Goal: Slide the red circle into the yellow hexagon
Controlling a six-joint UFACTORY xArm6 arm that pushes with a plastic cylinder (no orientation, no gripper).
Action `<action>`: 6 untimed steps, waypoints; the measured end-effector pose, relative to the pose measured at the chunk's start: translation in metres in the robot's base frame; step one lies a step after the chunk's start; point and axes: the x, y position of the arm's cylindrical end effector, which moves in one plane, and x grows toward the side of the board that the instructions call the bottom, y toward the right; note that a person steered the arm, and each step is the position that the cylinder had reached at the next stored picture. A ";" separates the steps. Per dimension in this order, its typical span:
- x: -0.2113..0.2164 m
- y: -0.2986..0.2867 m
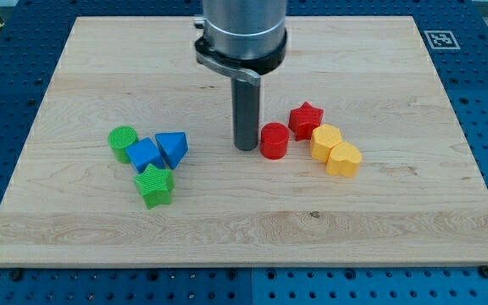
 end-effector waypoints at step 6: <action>-0.117 -0.040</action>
